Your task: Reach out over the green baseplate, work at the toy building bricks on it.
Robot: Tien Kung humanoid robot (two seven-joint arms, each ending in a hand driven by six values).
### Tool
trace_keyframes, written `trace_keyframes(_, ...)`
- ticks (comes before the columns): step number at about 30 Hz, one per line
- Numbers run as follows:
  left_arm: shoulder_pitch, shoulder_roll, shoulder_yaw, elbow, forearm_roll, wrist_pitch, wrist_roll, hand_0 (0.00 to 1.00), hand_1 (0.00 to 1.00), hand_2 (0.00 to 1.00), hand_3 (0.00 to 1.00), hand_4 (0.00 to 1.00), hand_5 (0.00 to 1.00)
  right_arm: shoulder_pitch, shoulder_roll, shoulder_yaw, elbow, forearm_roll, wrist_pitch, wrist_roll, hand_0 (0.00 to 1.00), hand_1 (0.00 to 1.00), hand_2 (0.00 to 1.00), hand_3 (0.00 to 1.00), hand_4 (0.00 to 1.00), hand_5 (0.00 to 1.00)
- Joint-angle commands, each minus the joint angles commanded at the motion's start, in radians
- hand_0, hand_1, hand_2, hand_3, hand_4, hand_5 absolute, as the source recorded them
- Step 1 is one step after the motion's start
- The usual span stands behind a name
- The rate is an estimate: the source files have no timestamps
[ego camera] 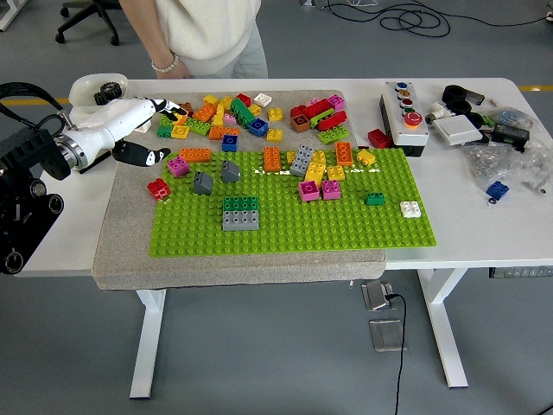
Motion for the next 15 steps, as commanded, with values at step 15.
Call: trace_keyframes(15,0.001,-0.058,0.028,0.025,0.076,0.011,0.043,0.901,0.879,0.795,0.836,0.949,0.002,0.003,0.000,-0.003,0.000,0.000,0.000,0.000,0.740,0.643,0.682,0.626,0.814,0.525)
